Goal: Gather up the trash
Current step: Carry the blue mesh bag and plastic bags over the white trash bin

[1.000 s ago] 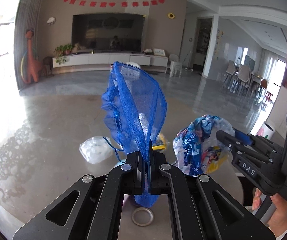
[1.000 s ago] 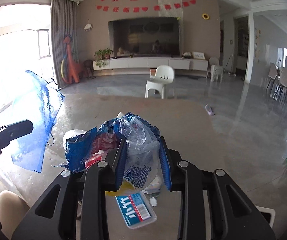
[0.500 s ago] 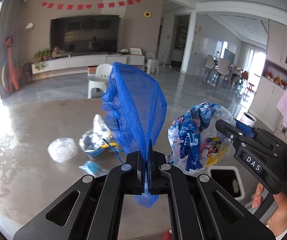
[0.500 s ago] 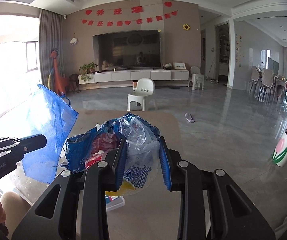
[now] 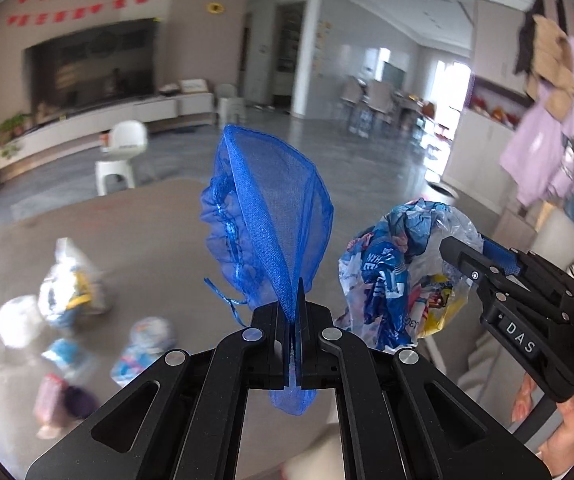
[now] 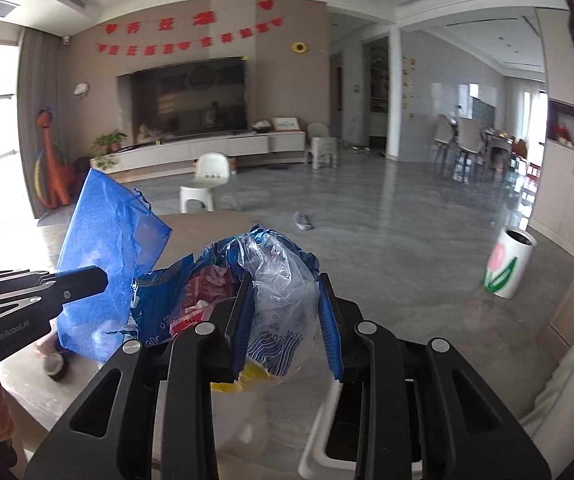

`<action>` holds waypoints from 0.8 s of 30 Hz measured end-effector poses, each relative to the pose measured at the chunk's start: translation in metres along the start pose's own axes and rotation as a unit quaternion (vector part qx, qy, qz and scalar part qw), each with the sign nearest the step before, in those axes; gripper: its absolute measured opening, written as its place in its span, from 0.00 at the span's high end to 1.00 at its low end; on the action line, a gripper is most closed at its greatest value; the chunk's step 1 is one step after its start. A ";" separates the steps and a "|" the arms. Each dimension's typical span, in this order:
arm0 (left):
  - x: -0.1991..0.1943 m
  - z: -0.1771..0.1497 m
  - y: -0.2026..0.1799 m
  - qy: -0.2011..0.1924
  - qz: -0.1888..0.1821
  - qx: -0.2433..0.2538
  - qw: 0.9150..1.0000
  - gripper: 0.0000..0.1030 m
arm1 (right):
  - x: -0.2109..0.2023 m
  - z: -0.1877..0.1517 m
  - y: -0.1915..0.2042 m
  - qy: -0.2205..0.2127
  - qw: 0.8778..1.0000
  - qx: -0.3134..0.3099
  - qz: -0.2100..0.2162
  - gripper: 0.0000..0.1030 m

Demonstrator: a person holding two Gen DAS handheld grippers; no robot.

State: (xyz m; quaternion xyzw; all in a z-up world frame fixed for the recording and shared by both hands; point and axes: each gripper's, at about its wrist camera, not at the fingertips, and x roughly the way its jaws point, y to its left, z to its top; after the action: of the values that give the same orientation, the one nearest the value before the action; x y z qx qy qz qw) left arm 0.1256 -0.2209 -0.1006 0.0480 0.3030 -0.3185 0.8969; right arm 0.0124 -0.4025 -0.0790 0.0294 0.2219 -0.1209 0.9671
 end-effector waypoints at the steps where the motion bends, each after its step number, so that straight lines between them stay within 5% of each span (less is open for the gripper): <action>1: 0.006 0.001 -0.011 0.004 -0.009 0.005 1.000 0.99 | 0.003 -0.001 -0.008 0.003 1.000 0.004 -0.008 0.68; 12: 0.081 -0.006 -0.099 0.056 -0.081 0.050 0.994 0.99 | 0.010 -0.038 -0.089 0.027 0.994 0.053 -0.093 0.68; 24: 0.156 -0.025 -0.168 0.123 -0.108 0.072 0.984 0.99 | 0.012 -0.068 -0.142 0.053 0.986 0.069 -0.145 0.68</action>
State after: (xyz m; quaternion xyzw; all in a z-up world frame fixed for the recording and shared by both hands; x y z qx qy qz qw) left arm 0.1077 -0.4321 -0.1927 0.1178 0.3907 -0.4264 0.8073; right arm -0.0407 -0.5356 -0.1460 0.0704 0.2662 -0.2732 0.9217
